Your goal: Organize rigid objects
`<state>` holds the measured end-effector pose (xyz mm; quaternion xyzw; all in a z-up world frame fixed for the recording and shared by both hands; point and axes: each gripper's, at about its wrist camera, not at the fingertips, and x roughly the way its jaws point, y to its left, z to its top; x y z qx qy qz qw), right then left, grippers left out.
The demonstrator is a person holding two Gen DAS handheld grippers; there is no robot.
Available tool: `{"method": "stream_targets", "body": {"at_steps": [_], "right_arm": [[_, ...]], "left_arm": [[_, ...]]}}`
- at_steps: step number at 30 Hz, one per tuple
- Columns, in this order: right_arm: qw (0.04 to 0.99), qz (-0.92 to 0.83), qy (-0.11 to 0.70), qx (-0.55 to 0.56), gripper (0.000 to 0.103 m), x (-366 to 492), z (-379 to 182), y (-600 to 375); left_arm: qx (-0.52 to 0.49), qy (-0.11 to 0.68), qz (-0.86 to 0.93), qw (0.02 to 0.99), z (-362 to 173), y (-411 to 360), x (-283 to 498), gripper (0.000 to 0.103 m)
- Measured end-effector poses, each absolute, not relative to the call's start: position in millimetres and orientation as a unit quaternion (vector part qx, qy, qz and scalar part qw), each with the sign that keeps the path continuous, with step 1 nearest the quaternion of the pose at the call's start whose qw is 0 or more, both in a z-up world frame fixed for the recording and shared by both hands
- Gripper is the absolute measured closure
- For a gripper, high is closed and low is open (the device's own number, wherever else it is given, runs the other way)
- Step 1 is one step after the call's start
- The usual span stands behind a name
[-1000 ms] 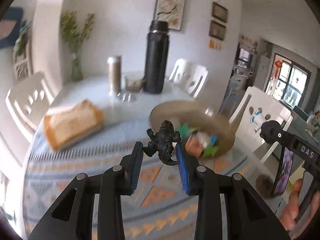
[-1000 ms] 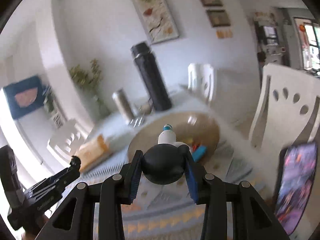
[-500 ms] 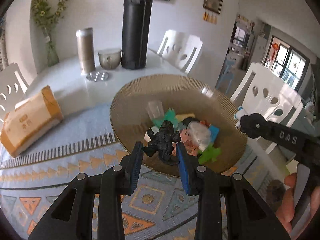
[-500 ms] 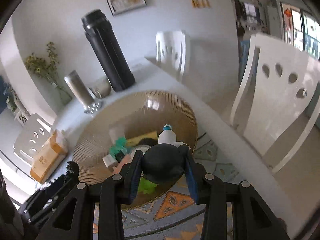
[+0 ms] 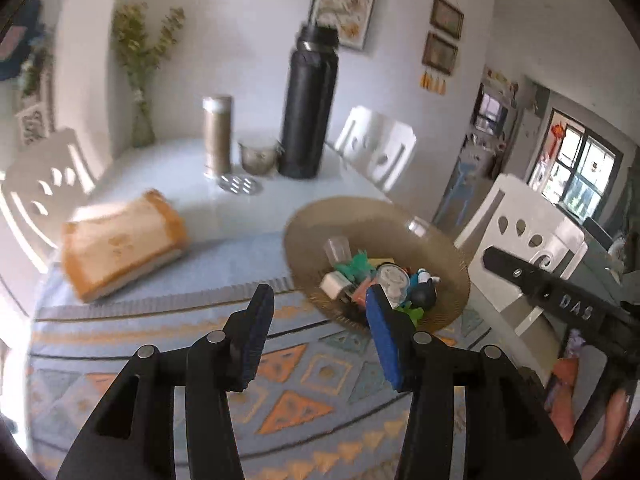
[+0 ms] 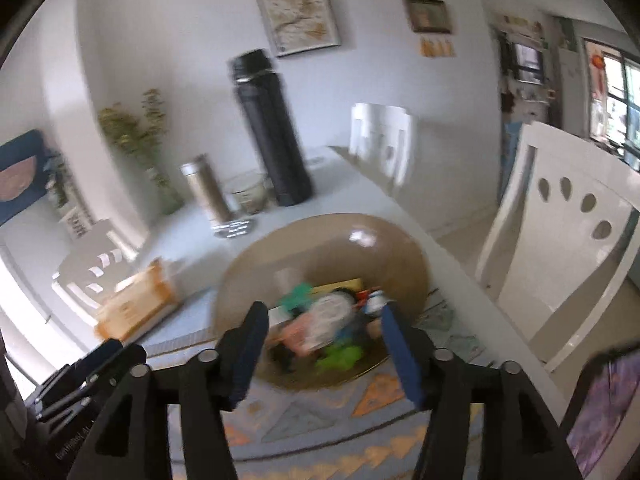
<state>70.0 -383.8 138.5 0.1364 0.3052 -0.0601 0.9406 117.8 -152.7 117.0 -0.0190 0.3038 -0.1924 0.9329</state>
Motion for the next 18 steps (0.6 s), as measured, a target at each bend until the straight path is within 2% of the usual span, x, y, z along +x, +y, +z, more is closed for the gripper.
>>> {"method": "stream_targets", "body": {"at_steps": [1,3,4,5,9,11,15,18], "right_arm": [[0.942,-0.047,0.304,0.134,0.042,63.9,141.1,-374.4],[0.945,-0.009,0.304,0.116,0.042,48.1,145.5,-343.1],[0.947,0.004,0.304,0.107,0.04,43.1,144.8,-328.6],[0.948,0.017,0.304,0.097,0.037,36.4,143.0,-313.5],[0.954,0.061,0.288,0.047,0.037,7.8,119.7,-256.0],[0.958,0.066,0.278,0.028,0.037,-1.4,98.9,-236.2],[0.965,0.037,0.258,0.023,0.037,-4.8,53.9,-221.1],[0.97,0.001,0.242,0.002,0.037,-6.3,46.5,-221.9]], "left_arm": [[-0.014,0.292,-0.182,0.939,122.7,-143.8,104.4,0.057],[-0.007,0.273,-0.161,0.948,130.8,-126.8,80.4,0.046],[-0.009,0.259,-0.149,0.954,133.8,-115.8,65.5,0.032],[-0.012,0.243,-0.136,0.96,135.1,-105.3,51.5,0.024],[-0.004,0.194,-0.074,0.978,122.7,-68.5,0.1,0.019],[-0.006,0.2,-0.061,0.978,107.3,-59.2,-6.4,0.001],[0.004,0.215,-0.004,0.977,61.7,-46.5,-0.6,0.0],[0.026,0.223,0.009,0.975,32.9,-42.0,8.9,0.0]]}}
